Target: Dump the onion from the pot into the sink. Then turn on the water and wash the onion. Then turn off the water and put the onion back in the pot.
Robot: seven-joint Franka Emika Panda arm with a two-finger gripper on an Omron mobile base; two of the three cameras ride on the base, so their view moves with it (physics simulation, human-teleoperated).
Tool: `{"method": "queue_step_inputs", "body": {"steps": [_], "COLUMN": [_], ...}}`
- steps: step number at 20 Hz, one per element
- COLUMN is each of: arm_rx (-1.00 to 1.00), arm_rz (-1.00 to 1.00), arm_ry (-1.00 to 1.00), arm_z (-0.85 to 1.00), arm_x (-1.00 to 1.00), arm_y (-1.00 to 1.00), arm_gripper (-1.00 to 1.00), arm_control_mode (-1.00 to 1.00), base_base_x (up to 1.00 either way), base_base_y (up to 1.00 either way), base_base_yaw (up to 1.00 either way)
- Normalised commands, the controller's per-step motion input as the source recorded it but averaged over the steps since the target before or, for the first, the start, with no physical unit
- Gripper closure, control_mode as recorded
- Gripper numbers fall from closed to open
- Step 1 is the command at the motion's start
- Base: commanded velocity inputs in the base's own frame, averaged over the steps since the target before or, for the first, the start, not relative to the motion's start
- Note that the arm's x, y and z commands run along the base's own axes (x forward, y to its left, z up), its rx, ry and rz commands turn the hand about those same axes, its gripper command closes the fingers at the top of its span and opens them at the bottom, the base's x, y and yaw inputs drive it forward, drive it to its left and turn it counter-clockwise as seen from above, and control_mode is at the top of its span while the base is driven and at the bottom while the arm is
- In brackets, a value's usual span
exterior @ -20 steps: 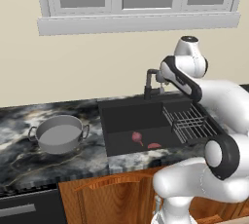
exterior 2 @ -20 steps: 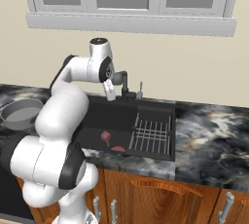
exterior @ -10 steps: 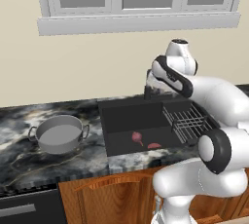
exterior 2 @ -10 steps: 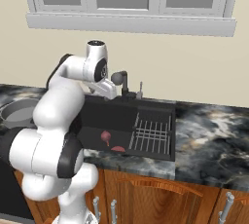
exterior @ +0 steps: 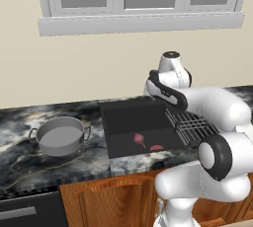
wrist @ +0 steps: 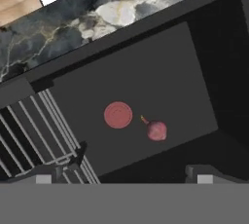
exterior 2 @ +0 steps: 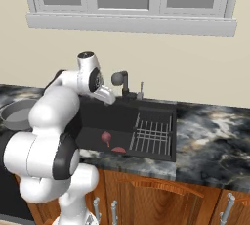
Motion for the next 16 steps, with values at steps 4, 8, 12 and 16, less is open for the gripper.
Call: {"method": "queue_step_inputs", "body": {"steps": [4,8,12,16], "arm_rx": [0.0,0.0,0.0,0.0], "arm_rz": [0.02,0.07,0.17,0.31], "arm_ry": [0.0,0.0,0.03,0.04], "arm_z": [-0.26,-0.17,-0.23,-0.22], "arm_x": [0.1,0.11,0.23,0.33], "arm_y": [0.04,0.05,0.05,0.0], "arm_gripper": [-1.0,-1.0,-1.0,-1.0], "arm_control_mode": [-1.0,-1.0,-1.0,-1.0], "base_base_x": [0.0,0.0,0.0,0.0], "base_base_y": [0.0,0.0,0.0,0.0], "base_base_yaw": [0.0,0.0,0.0,0.0]}}
